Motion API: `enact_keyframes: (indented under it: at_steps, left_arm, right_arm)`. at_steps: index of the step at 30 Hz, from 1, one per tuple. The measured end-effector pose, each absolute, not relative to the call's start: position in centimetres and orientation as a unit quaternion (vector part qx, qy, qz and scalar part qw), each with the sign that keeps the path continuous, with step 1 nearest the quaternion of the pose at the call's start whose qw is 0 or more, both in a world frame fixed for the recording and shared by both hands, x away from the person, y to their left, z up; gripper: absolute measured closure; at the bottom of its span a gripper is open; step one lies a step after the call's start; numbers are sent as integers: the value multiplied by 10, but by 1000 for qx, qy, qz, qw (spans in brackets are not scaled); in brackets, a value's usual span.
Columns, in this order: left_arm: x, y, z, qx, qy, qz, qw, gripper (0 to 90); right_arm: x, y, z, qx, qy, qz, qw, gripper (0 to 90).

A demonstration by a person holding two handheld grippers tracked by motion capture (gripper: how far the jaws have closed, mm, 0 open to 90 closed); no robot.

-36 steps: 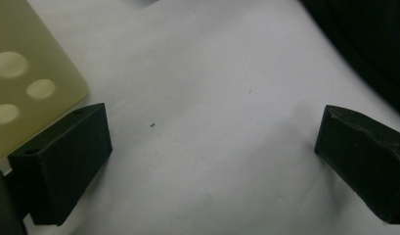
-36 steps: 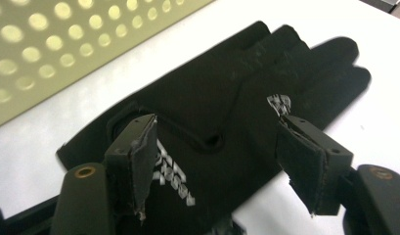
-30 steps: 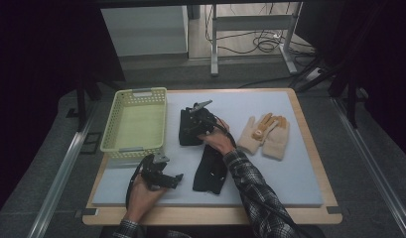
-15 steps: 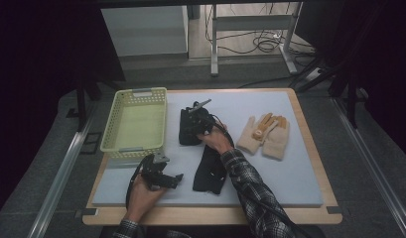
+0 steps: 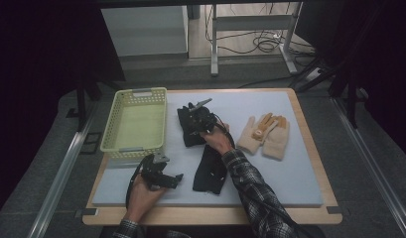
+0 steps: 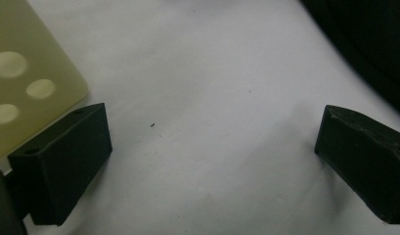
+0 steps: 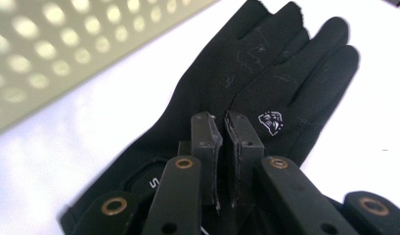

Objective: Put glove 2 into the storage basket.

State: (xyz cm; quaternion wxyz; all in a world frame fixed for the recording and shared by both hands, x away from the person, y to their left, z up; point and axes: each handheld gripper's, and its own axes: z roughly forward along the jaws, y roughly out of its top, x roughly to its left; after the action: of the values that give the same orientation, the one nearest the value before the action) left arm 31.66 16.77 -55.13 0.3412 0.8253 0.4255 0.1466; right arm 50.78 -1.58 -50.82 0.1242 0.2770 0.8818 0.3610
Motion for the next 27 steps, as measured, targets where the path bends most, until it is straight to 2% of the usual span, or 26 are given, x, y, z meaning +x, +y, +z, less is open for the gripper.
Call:
enact_keyframes:
  at_steps: [7,12,27]
  left_arm:
    - [317,168,-551,825,425,147,341,3]
    - [317,168,-551,826,425,147,341,4]
    - [317,168,-551,826,424,148,341,4]
  right_arm:
    - [499,-27,-485,288,870,384,116,820]
    - [479,-42,-465,293,866,390,113,819]
    - [413,-81,-451,301,858,402,110,817]
